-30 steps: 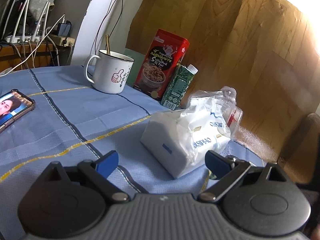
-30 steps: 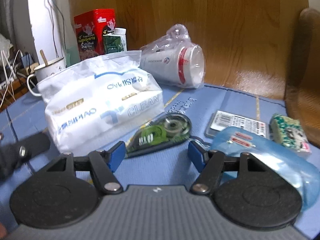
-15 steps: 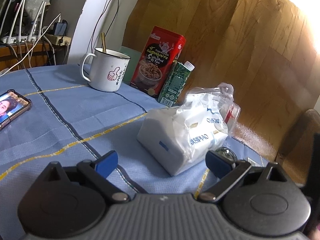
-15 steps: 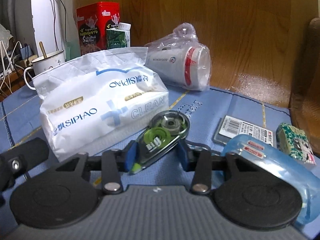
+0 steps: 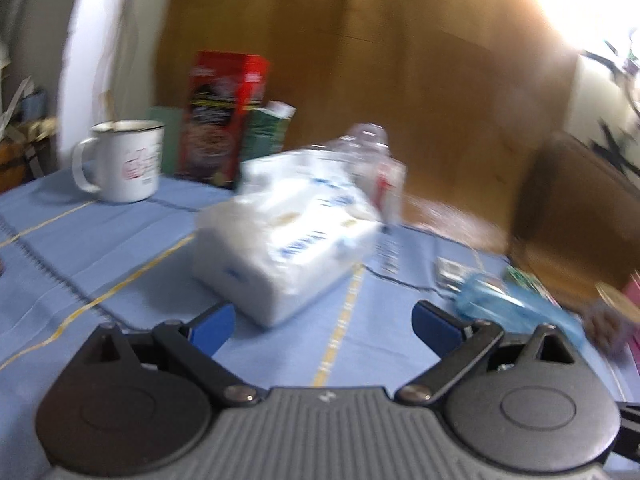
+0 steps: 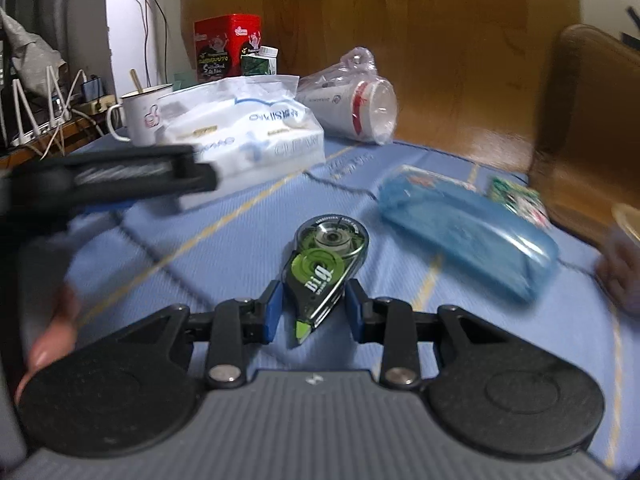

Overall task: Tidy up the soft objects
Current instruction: 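Grasp the tape roller with the left tool while the right tool releases it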

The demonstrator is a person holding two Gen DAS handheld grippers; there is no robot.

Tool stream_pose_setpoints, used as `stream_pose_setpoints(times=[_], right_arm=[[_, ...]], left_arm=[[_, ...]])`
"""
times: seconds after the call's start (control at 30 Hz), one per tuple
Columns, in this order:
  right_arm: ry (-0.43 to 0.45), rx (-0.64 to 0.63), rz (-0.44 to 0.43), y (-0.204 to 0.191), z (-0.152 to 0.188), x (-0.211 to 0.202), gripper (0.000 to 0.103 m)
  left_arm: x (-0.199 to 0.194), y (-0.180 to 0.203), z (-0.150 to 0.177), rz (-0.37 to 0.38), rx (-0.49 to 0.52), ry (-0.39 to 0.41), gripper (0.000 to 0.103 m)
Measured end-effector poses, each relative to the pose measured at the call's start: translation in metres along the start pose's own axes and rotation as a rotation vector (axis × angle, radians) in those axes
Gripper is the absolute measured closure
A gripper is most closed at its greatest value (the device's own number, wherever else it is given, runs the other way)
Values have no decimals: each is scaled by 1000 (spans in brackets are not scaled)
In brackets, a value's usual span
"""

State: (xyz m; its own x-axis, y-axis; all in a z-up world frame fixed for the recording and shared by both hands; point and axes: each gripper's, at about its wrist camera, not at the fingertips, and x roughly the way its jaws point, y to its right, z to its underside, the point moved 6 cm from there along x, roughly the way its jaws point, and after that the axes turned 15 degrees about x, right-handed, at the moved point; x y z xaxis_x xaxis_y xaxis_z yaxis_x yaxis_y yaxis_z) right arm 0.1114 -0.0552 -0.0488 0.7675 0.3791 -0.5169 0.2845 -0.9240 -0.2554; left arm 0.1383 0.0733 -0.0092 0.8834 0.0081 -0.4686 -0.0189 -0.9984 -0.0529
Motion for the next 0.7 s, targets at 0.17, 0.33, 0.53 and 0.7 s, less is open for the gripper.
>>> stream_pose_setpoints(times=[0.17, 0.33, 0.53, 0.7], right_arm=[[48, -35, 58, 18, 28, -40, 67], [89, -8, 112, 36, 47, -70, 67], [107, 61, 115, 53, 54, -83, 67], [126, 100, 82, 53, 55, -89, 67]], left_arm=[[-1, 28, 2, 96, 118, -18, 5], [-7, 53, 14, 220, 114, -88, 4], [-23, 80, 23, 396, 29, -165, 4], [-34, 111, 26, 535, 36, -239, 6]])
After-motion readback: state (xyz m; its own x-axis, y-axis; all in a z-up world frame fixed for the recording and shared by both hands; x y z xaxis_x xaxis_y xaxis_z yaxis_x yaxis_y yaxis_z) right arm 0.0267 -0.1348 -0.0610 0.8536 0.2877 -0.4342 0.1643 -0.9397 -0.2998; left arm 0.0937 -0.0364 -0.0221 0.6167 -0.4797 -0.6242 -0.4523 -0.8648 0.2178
